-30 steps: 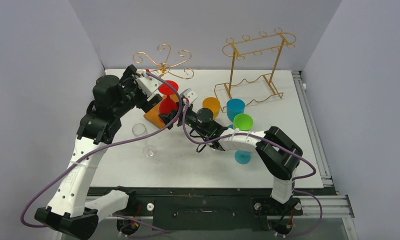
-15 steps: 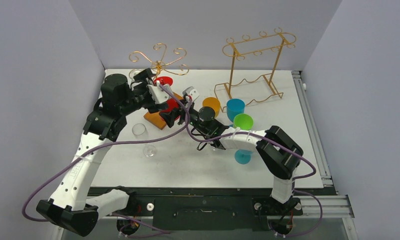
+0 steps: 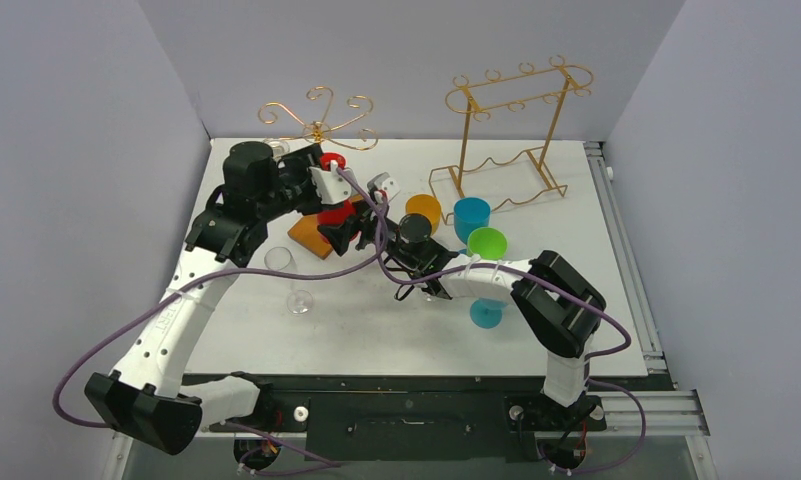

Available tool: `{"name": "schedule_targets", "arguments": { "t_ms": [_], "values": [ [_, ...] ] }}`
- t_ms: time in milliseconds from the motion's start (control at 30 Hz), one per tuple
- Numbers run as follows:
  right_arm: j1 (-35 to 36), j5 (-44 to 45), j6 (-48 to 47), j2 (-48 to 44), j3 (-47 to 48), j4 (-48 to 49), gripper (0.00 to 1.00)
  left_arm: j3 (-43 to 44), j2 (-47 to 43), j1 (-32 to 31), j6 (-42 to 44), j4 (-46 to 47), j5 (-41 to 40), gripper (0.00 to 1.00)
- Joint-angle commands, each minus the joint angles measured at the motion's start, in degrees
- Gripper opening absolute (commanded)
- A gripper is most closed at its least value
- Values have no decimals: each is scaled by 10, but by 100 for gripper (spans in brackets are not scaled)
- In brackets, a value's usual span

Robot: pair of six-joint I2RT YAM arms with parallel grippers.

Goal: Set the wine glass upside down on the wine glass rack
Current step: Turn the wine glass upside down at the wine rack, then adjust the wine rack at the center of the board.

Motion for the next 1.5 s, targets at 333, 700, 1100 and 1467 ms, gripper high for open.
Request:
{"name": "schedule_targets", "arguments": {
  "t_ms": [333,700,1100,1467],
  "values": [
    [26,-26,12,-19,-74,14,82,44,16,-2,27,-41,-10,35],
    [33,-36,5,-122,-141,-19,82,42,12,-2,34,-53,-20,30],
    [-43,-88,-27,-283,-3,-359,72,55,-31,-3,-16,-58,-12,59],
    [-137,-91,40,-224,156,-452,59,107,-60,-3,-130,-64,-6,66]
  ]
}}
